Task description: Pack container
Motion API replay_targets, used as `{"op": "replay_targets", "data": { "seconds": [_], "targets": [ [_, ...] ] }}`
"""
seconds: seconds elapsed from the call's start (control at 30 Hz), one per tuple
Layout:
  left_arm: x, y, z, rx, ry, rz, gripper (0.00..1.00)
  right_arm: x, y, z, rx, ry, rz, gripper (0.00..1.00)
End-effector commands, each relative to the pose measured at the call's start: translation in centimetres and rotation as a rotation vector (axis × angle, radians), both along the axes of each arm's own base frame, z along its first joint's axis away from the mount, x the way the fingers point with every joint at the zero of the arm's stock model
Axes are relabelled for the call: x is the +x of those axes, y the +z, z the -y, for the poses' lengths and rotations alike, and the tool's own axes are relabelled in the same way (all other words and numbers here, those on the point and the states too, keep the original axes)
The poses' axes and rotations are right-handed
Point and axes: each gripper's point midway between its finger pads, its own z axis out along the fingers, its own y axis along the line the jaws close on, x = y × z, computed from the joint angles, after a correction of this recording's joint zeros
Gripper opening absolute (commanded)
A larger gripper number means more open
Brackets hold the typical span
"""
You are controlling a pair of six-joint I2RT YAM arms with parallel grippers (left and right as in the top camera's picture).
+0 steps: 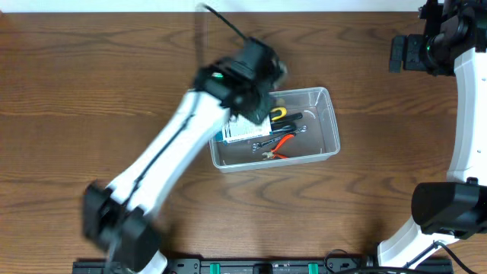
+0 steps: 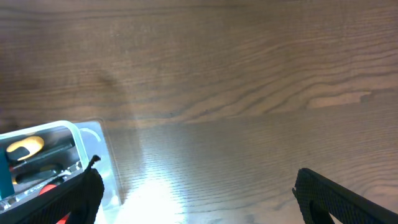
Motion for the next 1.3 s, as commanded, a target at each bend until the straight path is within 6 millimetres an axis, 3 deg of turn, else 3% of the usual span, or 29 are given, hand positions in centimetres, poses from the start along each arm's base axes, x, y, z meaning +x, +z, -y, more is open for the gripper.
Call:
{"op": "replay_targets", "data": {
  "seconds": [0.0, 0.13, 0.27, 0.4, 0.43, 0.67, 1.03, 1.13, 1.27],
  "targets": [
    [2.5, 5.6, -6.2, -0.018, 0.306, 0.146, 0.08, 0.0, 0.4, 0.0, 0.005, -0.015, 0.012, 0.99],
    [3.7, 8.3, -13.6, -0.045, 0.55, 0.206, 0.08, 0.0, 0.4, 0.0, 0.005, -0.015, 0.012, 0.99],
    [4.2, 8.9, -18.9, -0.04, 0.685, 0.216, 0.15, 0.0, 0.4, 0.0, 0.005, -0.015, 0.012, 0.99],
    [4.4, 8.7, -22.2, -0.029, 0.765, 0.213, 0.69, 0.0, 0.4, 0.0, 0.005, -0.015, 0.012, 0.99],
    [4.5, 8.7, -22.7, -0.027, 0.777, 0.214, 0.97, 0.0, 0.4, 0.0, 0.005, -0.015, 0.012, 0.99],
    [4.7, 9.0, -24.3, -0.027, 0.813, 0.228, 0.98, 0.0, 0.4, 0.0, 0.005, -0.015, 0.012, 0.99],
    [4.7, 8.9, -24.2, -0.026, 0.812, 0.225, 0.97, 0.0, 0.4, 0.0, 0.005, -0.014, 0.01, 0.99],
    [4.7, 8.9, -24.2, -0.026, 0.812, 0.225, 0.98, -0.6, 1.9, -0.5, 0.001, -0.005, 0.049, 0.99],
    [4.7, 8.9, -24.2, -0.026, 0.812, 0.225, 0.98, -3.0, 7.3, -2.4, -0.012, 0.036, 0.187, 0.99]
  ]
}}
